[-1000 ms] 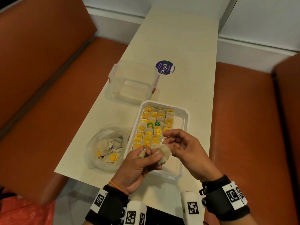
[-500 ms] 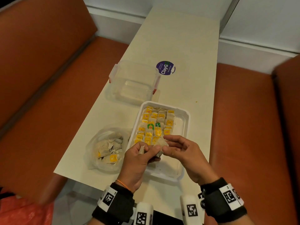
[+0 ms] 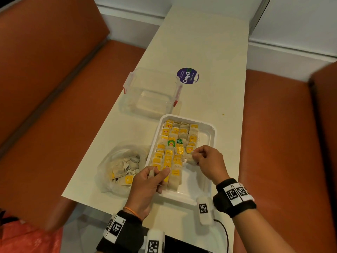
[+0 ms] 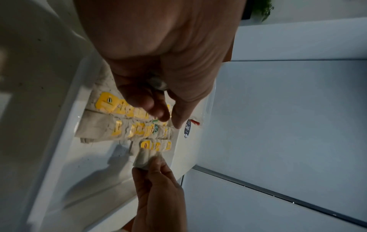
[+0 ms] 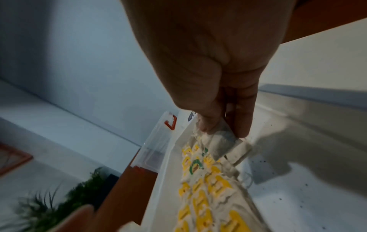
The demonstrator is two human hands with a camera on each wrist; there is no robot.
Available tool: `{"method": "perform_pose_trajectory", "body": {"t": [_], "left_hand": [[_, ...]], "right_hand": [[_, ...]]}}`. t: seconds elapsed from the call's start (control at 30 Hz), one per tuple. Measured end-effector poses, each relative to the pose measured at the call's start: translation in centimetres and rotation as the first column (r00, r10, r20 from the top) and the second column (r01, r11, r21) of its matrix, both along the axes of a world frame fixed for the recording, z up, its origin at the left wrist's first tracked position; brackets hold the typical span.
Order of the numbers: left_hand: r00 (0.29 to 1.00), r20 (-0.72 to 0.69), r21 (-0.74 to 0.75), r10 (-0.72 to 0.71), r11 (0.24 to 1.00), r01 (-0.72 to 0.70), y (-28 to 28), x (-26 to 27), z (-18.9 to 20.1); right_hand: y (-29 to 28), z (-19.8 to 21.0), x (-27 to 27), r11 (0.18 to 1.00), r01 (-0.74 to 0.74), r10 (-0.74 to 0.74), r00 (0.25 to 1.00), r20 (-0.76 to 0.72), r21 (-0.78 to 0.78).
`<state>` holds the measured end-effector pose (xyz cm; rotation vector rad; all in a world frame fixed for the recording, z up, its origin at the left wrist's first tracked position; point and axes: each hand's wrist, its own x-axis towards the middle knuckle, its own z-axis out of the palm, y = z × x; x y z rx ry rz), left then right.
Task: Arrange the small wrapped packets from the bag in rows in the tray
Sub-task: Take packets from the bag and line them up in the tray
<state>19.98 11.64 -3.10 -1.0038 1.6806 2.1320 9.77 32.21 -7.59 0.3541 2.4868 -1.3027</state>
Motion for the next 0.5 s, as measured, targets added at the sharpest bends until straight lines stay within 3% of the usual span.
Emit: {"method": "perform_pose_trajectory", "body": {"t": [0.17, 0.37, 0.5], "left_hand": [[0.999, 0.033, -0.009, -0.032, 0.999, 0.032, -0.8, 0.1, -0.1], [0.993, 0.041, 0.321, 0.110, 0.940, -0.117, -0.9, -0.6, 0.9], [0.993, 0.017, 0.403, 0.113, 0.908, -0.110, -1.1, -0.9, 0.9]], "right_hand": [[-1.4, -2.1, -1.2, 0.988, -0.094, 0.090, 0.995, 0.037, 0.122], [-2.8, -2.7, -1.9, 0.990, -0.037, 0.037, 0.999, 0.001, 0.135], [-2.9, -2.3, -1.7, 0.969, -0.018, 0.023, 1.000, -0.021, 0.248]]}}
